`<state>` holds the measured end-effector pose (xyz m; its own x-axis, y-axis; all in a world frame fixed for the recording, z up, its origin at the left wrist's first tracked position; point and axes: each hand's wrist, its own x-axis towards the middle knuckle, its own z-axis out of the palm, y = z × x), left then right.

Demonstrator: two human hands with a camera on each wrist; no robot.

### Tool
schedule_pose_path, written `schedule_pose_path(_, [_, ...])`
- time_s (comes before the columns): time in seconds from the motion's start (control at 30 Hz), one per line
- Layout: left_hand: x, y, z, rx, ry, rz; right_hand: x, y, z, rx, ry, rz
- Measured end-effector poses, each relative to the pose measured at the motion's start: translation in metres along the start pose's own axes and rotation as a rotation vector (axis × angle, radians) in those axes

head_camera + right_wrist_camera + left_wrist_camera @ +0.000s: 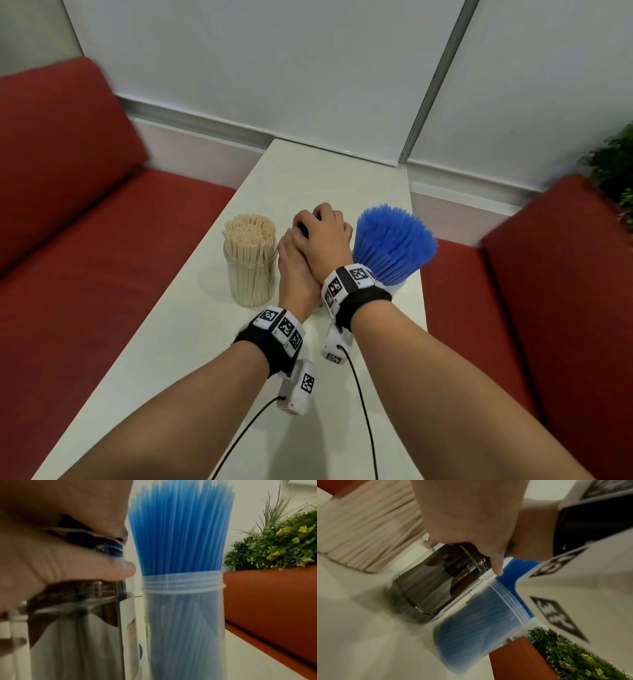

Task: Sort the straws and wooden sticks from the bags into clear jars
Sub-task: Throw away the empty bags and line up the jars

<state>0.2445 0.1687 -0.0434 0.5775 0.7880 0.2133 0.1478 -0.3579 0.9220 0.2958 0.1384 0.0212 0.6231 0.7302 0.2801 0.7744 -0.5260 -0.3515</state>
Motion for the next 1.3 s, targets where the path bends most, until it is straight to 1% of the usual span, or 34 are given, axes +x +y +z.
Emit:
schedule_pose_path(0.07, [0.004, 0.004, -0.002, -0.018, -0.005, -0.015, 0.007, -0.002, -0.013, 0.005, -0.057, -0.051])
schedule_pose_path(0.13, [0.003, 0.001, 0.000, -0.017, -0.013, -0.044, 0.017, -0.007, -0.030, 0.035, -0.031, -0.123])
schedule_pose_path(0.17, [0.000, -0.001, 0.001, -0.028, -0.022, -0.074, 0.020, -0.010, -0.041, 0.070, 0.015, -0.157])
schedule_pose_path(0.23, [-0.004, -0.006, 0.002, -0.052, -0.019, -0.065, 0.023, -0.014, -0.061, 0.233, 0.199, -0.170])
schedule_pose_path(0.3, [-0.003, -0.008, 0.002, -0.065, -0.027, -0.051, 0.026, -0.016, -0.071, 0.446, 0.412, -0.122])
schedule_pose_path(0.33, [-0.002, -0.007, 0.002, -0.081, -0.032, -0.053, 0.027, -0.018, -0.070, 0.483, 0.449, -0.078])
schedule_pose_path(0.37, [-0.001, -0.007, 0.002, -0.095, -0.028, -0.059, 0.027, -0.020, -0.066, 0.454, 0.411, -0.020])
schedule_pose_path(0.4, [-0.001, -0.007, 0.002, -0.118, -0.015, -0.070, 0.026, -0.021, -0.056, 0.358, 0.311, 0.050])
schedule_pose_path(0.47, [-0.002, -0.007, 0.000, -0.101, -0.019, -0.040, 0.018, -0.020, -0.028, 0.066, 0.022, 0.211])
schedule_pose_path(0.5, [-0.002, -0.007, -0.002, -0.054, -0.034, -0.004, 0.013, -0.019, -0.015, -0.042, -0.095, 0.252])
schedule_pose_path(0.53, [0.000, -0.008, -0.001, -0.015, -0.039, 0.024, 0.008, -0.017, -0.005, -0.115, -0.150, 0.252])
schedule_pose_path(0.6, [0.006, -0.008, -0.001, 0.073, -0.026, 0.057, 0.004, -0.015, 0.005, -0.169, -0.122, 0.197])
schedule_pose_path(0.67, [0.009, -0.010, 0.001, 0.158, -0.007, 0.073, 0.006, -0.013, 0.002, -0.085, -0.058, 0.133])
schedule_pose_path(0.7, [0.008, -0.012, 0.002, 0.135, -0.009, 0.054, 0.008, -0.012, -0.002, -0.016, -0.020, 0.095])
schedule_pose_path(0.77, [0.005, -0.013, 0.002, 0.043, -0.019, 0.021, 0.007, -0.008, -0.012, 0.076, 0.111, 0.011])
schedule_pose_path(0.83, [0.005, -0.013, 0.002, 0.078, -0.053, 0.019, 0.003, -0.008, -0.018, -0.007, 0.238, -0.065])
schedule_pose_path(0.87, [0.005, -0.012, 0.001, 0.144, -0.069, 0.044, 0.001, -0.008, -0.019, -0.087, 0.254, -0.091])
schedule_pose_path(0.9, [0.004, -0.012, 0.002, 0.201, -0.077, 0.078, -0.001, -0.008, -0.018, -0.150, 0.216, -0.111])
schedule_pose_path(0.93, [0.004, -0.013, 0.002, 0.199, -0.070, 0.090, -0.004, -0.009, -0.015, -0.188, 0.121, -0.117])
schedule_pose_path(1.0, [0.001, -0.017, 0.000, 0.033, -0.081, 0.064, -0.007, -0.007, -0.007, -0.232, -0.098, -0.076])
schedule_pose_path(1.03, [0.001, -0.019, -0.001, -0.034, -0.129, 0.058, -0.009, -0.004, -0.005, -0.240, -0.151, -0.048])
schedule_pose_path(1.07, [-0.001, -0.015, -0.003, -0.152, -0.195, 0.052, -0.010, -0.001, -0.004, -0.237, -0.166, -0.028])
schedule_pose_path(1.1, [-0.004, -0.011, -0.003, -0.217, -0.227, 0.053, -0.011, 0.001, -0.004, -0.235, -0.164, -0.016])
schedule_pose_path(1.13, [-0.004, -0.006, -0.007, -0.255, -0.242, 0.044, -0.013, 0.002, -0.005, -0.243, -0.172, -0.004])
schedule_pose_path(1.17, [-0.006, -0.006, -0.011, -0.257, -0.287, 0.059, -0.014, 0.003, -0.006, -0.253, -0.186, 0.010])
schedule_pose_path(1.2, [-0.012, -0.007, -0.014, -0.199, -0.304, 0.065, -0.015, 0.003, -0.008, -0.251, -0.187, 0.019])
schedule_pose_path(1.23, [-0.019, -0.016, -0.017, -0.026, -0.237, 0.128, -0.016, 0.001, -0.010, -0.227, -0.163, 0.022])
schedule_pose_path(1.27, [-0.026, -0.024, -0.024, 0.094, -0.167, 0.206, -0.016, -0.003, -0.013, -0.183, -0.110, 0.013])
schedule_pose_path(1.3, [-0.033, -0.031, -0.035, 0.122, -0.177, 0.258, -0.016, -0.009, -0.016, -0.125, -0.035, -0.012])
